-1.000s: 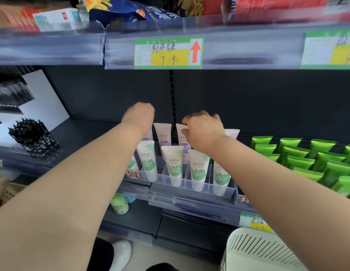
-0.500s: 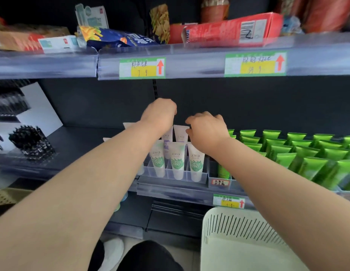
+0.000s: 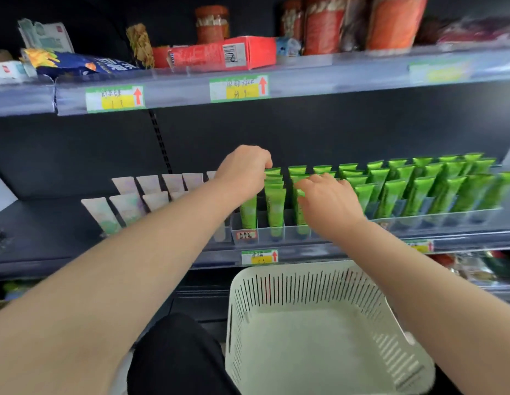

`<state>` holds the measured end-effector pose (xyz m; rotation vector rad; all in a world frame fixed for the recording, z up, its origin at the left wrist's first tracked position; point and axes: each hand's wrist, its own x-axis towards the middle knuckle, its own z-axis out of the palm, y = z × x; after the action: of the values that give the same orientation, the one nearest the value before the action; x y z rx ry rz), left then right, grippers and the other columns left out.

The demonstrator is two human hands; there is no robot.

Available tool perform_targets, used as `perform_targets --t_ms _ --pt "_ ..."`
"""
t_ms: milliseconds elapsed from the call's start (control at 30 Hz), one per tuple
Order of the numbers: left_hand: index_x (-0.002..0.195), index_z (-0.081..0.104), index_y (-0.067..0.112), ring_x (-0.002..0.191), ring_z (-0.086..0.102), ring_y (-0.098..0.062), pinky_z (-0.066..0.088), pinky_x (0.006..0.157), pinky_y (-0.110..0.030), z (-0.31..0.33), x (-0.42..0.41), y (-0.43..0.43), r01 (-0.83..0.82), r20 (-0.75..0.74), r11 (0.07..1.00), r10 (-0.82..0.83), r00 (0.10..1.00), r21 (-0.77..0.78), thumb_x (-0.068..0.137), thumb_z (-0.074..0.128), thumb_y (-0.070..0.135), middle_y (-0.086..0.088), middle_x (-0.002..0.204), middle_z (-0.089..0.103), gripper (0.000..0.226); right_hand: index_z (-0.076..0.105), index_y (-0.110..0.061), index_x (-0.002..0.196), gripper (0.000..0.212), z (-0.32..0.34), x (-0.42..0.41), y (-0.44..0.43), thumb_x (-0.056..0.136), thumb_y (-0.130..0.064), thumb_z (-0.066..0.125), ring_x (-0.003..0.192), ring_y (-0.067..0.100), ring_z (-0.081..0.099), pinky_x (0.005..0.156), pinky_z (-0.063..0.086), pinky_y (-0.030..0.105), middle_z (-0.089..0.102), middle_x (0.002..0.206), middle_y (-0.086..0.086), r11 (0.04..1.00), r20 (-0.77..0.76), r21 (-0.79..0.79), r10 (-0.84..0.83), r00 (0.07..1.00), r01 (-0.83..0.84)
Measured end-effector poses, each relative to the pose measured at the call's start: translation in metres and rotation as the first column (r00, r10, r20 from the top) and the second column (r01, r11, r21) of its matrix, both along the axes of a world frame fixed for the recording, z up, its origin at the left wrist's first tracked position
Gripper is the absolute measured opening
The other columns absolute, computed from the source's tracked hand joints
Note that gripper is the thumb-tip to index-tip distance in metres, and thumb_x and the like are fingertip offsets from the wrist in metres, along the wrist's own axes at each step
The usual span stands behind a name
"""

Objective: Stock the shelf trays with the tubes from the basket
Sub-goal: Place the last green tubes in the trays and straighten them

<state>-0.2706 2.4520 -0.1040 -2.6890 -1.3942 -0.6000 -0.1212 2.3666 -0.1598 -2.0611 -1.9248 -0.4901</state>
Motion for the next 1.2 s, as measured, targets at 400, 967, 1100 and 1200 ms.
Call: perform_targets --t_ms 400,967,1100,1200 --pt "0.109 0.067 0.021 0.105 0.061 -0.028 0.053 0.085 -0.040 -0.064 0.067 -0.035 0.083 -0.081 0.990 -0.093 0.992 -0.116 0.090 0.054 -0.002 -0.004 0.110 0.065 0.033 0.053 -0.021 0.123 0.034 -0.063 0.078 -0.049 0.089 -0.017 0.051 0.109 0.025 0.049 0.087 0.039 0.042 0.059 0.115 0.001 0.958 -0.052 -0.220 -0.201 0.978 0.185" --pt "0.121 0.061 0.015 0.107 0.059 -0.029 0.053 0.082 -0.044 -0.131 0.052 -0.044 0.051 -0.188 0.984 -0.083 0.979 -0.170 0.089 0.057 -0.001 -0.006 0.118 0.061 0.036 0.047 -0.018 0.127 0.039 -0.109 0.081 -0.046 0.088 -0.019 0.049 0.118 0.024 0.044 0.088 0.037 0.039 0.052 0.126 0.002 0.931 -0.076 -0.281 -0.264 0.962 0.233" --pt "0.119 0.060 0.011 0.113 0.055 -0.029 0.051 0.086 -0.045 -0.139 0.084 -0.052 0.142 -0.180 0.978 -0.169 0.969 -0.152 0.088 0.058 0.000 -0.008 0.120 0.060 0.033 0.038 -0.018 0.136 0.051 -0.111 0.108 -0.056 0.087 -0.020 0.053 0.126 0.024 0.039 0.093 0.037 0.040 0.043 0.137 0.001 0.910 -0.076 -0.281 -0.337 0.938 0.304" --pt "0.122 0.058 0.010 0.119 0.051 -0.028 0.049 0.091 -0.044 -0.147 0.101 -0.057 0.173 -0.198 0.972 -0.203 0.959 -0.159 0.089 0.057 0.001 -0.008 0.125 0.057 0.034 0.034 -0.018 0.141 0.055 -0.110 0.120 -0.056 0.089 -0.020 0.052 0.131 0.023 0.035 0.098 0.036 0.042 0.039 0.142 0.001 0.914 -0.114 -0.286 -0.329 0.937 0.287"
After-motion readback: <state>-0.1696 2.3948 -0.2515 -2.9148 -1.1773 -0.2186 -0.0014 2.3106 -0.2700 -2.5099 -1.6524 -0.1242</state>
